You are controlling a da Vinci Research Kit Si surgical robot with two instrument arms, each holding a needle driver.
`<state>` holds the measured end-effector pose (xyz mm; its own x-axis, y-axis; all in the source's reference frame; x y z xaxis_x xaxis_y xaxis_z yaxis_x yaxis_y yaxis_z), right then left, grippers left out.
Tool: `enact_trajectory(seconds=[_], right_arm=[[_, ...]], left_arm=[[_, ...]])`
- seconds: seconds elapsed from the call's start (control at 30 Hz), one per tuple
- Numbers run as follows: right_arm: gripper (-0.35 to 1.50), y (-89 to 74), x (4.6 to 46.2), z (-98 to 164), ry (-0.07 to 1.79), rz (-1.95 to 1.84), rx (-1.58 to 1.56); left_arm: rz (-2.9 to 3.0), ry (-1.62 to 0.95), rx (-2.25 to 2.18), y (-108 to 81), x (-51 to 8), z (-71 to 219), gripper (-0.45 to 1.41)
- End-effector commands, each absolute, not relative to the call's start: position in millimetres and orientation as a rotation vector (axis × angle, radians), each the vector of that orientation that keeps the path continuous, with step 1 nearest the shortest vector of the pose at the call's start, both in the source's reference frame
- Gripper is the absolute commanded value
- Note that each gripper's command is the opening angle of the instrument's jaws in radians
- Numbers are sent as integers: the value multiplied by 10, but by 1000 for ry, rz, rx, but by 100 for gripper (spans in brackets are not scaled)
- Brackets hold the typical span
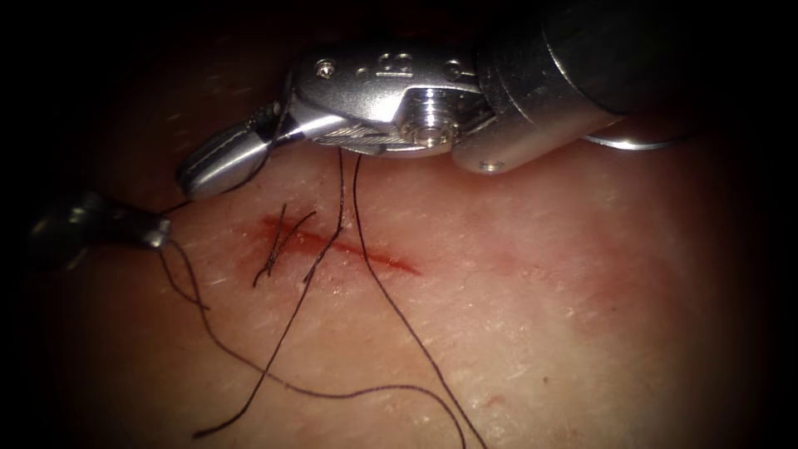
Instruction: Wound Closure
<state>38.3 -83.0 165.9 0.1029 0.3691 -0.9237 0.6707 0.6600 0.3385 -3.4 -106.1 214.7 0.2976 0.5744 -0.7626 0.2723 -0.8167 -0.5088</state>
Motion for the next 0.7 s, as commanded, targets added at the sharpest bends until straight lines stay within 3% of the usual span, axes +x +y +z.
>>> enact_trajectory(seconds=[0.03,0.2,0.47,0.53,0.63,0.7], right_arm=[[24,-849,394,1661,1494,-290,911],[73,-868,397,1660,1471,-336,923],[116,-884,396,1650,1392,-434,942],[110,-883,395,1650,1373,-456,954],[38,-878,393,1650,1350,-515,988],[26,-875,392,1648,1352,-541,1003]], left_arm=[[1518,-772,-2284,-1077,-46,2145,-45],[1517,-769,-2281,-1077,-46,2141,-45],[1497,-775,-2290,-1074,-45,2140,-45],[1489,-781,-2295,-1075,-45,2139,-45],[1473,-799,-2310,-1078,-45,2136,-45],[1472,-803,-2312,-1079,-45,2136,-45]])
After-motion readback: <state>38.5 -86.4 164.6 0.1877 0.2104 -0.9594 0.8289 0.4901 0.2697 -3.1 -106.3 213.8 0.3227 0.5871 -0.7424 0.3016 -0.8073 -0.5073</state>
